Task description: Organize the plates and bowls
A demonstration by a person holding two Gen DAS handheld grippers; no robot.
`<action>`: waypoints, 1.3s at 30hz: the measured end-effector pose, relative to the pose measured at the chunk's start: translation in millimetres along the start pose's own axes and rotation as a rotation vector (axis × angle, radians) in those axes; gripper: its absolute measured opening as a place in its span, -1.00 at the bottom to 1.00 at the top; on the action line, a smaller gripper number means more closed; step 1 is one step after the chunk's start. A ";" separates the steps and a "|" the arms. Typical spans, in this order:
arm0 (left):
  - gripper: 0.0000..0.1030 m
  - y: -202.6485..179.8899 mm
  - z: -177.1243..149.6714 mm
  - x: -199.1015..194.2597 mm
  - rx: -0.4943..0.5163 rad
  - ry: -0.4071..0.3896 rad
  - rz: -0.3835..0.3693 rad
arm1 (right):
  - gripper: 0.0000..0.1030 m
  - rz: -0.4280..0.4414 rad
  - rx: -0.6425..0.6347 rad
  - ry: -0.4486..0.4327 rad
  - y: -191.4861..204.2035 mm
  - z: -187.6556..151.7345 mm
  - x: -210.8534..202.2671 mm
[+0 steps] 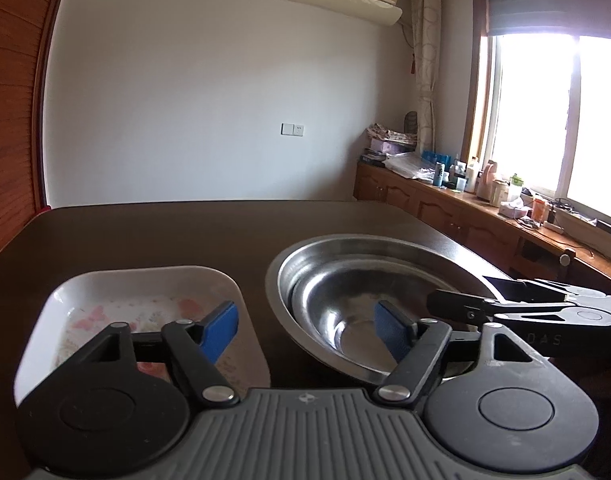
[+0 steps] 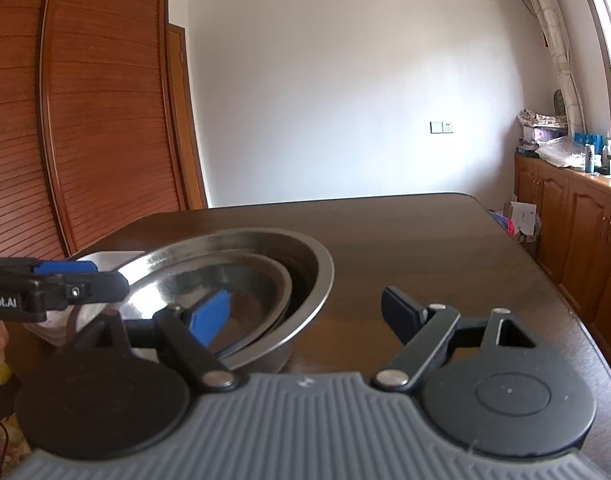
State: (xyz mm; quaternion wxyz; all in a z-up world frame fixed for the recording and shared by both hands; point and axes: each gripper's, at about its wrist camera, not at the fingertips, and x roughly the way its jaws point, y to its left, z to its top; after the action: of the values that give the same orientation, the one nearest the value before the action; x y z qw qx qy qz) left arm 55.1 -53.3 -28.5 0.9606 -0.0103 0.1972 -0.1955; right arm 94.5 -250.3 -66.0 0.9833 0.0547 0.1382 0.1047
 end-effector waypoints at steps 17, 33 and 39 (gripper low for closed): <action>0.34 -5.4 -5.6 6.7 -0.012 0.017 -0.022 | 0.48 0.042 0.011 -0.026 8.4 -6.5 -1.6; 0.27 -21.4 -13.0 -3.4 0.017 -0.057 0.041 | -0.32 0.024 0.070 -0.063 3.3 -7.0 -8.7; 0.28 -23.0 -6.7 -11.2 0.022 -0.077 0.029 | -0.32 0.023 0.069 -0.079 3.3 -2.0 -16.4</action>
State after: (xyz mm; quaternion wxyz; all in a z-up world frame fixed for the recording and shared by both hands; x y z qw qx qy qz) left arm 34.5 -70.0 -28.2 0.9703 -0.0044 0.1583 -0.1829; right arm 77.9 -250.5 -63.2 0.9843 0.0943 0.1023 0.1087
